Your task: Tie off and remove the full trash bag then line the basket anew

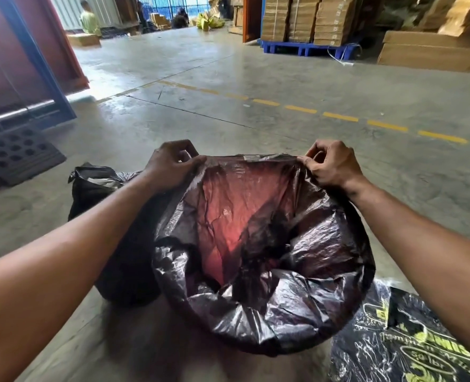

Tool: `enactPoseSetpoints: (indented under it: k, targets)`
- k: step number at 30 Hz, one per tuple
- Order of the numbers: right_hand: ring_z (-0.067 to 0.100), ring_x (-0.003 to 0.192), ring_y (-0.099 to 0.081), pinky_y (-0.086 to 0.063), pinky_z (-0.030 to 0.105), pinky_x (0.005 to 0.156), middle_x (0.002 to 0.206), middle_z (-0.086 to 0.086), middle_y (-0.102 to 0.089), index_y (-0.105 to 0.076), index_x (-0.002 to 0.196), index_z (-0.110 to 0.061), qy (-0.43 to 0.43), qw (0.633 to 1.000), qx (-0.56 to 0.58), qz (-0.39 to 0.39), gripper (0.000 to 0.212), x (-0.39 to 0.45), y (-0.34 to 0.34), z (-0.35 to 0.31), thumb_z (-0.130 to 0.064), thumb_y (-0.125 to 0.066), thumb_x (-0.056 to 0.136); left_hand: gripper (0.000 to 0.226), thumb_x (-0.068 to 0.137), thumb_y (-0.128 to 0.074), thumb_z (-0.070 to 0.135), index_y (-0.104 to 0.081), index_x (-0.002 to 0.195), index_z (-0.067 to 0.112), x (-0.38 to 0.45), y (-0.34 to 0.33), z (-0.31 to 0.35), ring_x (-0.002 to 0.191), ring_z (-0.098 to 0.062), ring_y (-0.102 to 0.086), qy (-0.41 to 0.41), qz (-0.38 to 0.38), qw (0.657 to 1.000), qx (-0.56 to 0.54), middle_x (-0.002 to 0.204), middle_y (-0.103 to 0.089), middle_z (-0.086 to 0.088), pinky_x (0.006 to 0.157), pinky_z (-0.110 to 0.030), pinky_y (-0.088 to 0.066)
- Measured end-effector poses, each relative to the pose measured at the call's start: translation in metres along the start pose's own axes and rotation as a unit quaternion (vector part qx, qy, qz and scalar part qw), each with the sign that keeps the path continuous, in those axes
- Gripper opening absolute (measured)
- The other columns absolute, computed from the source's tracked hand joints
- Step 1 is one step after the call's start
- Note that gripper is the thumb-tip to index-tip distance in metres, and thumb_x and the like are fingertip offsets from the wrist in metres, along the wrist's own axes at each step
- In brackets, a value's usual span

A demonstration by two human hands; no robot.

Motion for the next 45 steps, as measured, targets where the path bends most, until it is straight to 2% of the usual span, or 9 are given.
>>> enactPoseSetpoints:
  k: [6, 11, 14, 22, 28, 31, 35, 40, 45]
  targets:
    - [-0.005, 0.045, -0.055, -0.039, 0.007, 0.048, 0.046, -0.016, -0.063, -0.075, 0.082, -0.007, -0.120, 0.985, 0.075, -0.100, 0.016, 0.007, -0.023, 0.032, -0.022, -0.080, 0.084, 0.018, 0.093, -0.068, 0.015, -0.069, 0.075, 0.014, -0.006, -0.028, -0.031, 0.059, -0.010, -0.052, 0.143, -0.081, 0.979, -0.118, 0.062, -0.062, 0.001, 0.048, -0.011, -0.039]
    - [-0.026, 0.069, -0.057, -0.037, -0.003, 0.069, 0.116, 0.042, -0.063, -0.043, 0.130, 0.029, -0.204, 0.902, 0.153, -0.348, 0.038, -0.006, -0.041, 0.033, 0.022, -0.044, 0.093, 0.025, 0.105, -0.042, 0.009, -0.067, 0.098, 0.009, -0.021, -0.046, -0.034, 0.086, 0.004, -0.068, 0.211, -0.215, 0.944, -0.136, 0.105, -0.076, -0.001, 0.080, -0.009, -0.049]
    - [-0.017, 0.061, -0.064, -0.036, -0.004, 0.057, 0.107, 0.036, -0.071, -0.051, 0.127, 0.025, -0.168, 0.946, 0.156, -0.229, 0.035, -0.018, -0.031, 0.031, 0.006, -0.051, 0.098, 0.034, 0.104, -0.048, 0.017, -0.066, 0.123, -0.005, -0.035, -0.031, -0.040, 0.114, -0.017, -0.055, 0.213, -0.169, 0.961, -0.057, 0.129, -0.057, -0.003, 0.086, -0.019, -0.042]
    - [0.016, 0.052, -0.051, -0.043, 0.030, 0.053, 0.070, 0.009, -0.064, -0.071, 0.078, -0.014, -0.167, 0.972, 0.167, -0.012, 0.035, -0.083, 0.039, 0.061, -0.043, -0.060, 0.094, 0.060, 0.076, -0.059, 0.080, -0.071, 0.091, 0.024, -0.069, 0.036, -0.021, 0.072, -0.015, -0.070, 0.090, 0.048, 0.994, 0.047, 0.078, -0.075, 0.005, 0.072, -0.034, -0.055]
    - [0.017, 0.052, -0.060, -0.047, 0.033, 0.049, 0.072, 0.003, -0.070, -0.070, 0.091, -0.014, -0.167, 0.956, 0.196, -0.138, 0.050, -0.167, 0.049, 0.032, -0.062, -0.067, 0.077, 0.044, 0.072, -0.079, 0.065, -0.077, 0.098, 0.029, -0.155, 0.017, 0.000, 0.081, -0.018, -0.077, 0.182, -0.137, 0.973, -0.036, 0.084, -0.081, 0.003, 0.082, -0.035, -0.058]
    - [0.023, 0.072, -0.065, -0.050, 0.035, 0.063, 0.078, 0.002, -0.069, -0.066, 0.087, -0.015, -0.161, 0.970, 0.130, -0.131, 0.027, -0.179, 0.041, 0.026, -0.039, -0.072, 0.078, 0.008, 0.086, -0.076, 0.025, -0.079, 0.093, 0.026, -0.170, 0.005, -0.004, 0.079, -0.013, -0.077, 0.203, -0.097, 0.970, -0.090, 0.083, -0.082, 0.005, 0.081, -0.032, -0.057]
    - [0.020, 0.071, -0.059, -0.044, 0.031, 0.063, 0.075, 0.003, -0.065, -0.063, 0.076, -0.013, -0.170, 0.976, 0.095, -0.094, 0.020, -0.162, 0.045, 0.027, -0.033, -0.063, 0.079, 0.027, 0.084, -0.061, 0.011, -0.077, 0.069, 0.025, -0.160, -0.002, 0.000, 0.066, -0.022, -0.067, 0.230, -0.073, 0.958, -0.156, 0.077, -0.076, -0.009, 0.065, -0.028, -0.052]
    - [0.031, 0.078, -0.072, -0.062, 0.048, 0.074, 0.077, 0.006, -0.071, -0.066, 0.075, -0.012, -0.207, 0.964, 0.139, -0.095, 0.027, -0.151, 0.045, 0.043, -0.038, -0.061, 0.071, 0.033, 0.088, -0.058, 0.026, -0.077, 0.061, 0.022, -0.143, -0.013, 0.007, 0.070, -0.026, -0.063, 0.238, -0.079, 0.956, -0.154, 0.073, -0.073, -0.005, 0.059, -0.028, -0.045]
    - [0.025, 0.069, -0.066, -0.055, 0.036, 0.063, 0.082, 0.004, -0.070, -0.065, 0.088, -0.019, -0.176, 0.974, 0.102, -0.095, 0.034, -0.153, 0.046, 0.042, -0.052, -0.064, 0.087, 0.053, 0.096, -0.045, 0.064, -0.078, 0.096, 0.023, -0.142, -0.021, 0.002, 0.112, -0.021, -0.062, 0.200, -0.066, 0.968, -0.138, 0.102, -0.075, 0.008, 0.106, -0.036, -0.044]
Point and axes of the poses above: each hand's wrist, its own x-axis towards the middle knuckle, its own y-axis out of the back of the hand, z = x × y, the point moved 5 cm from there along x, towards the middle knuckle
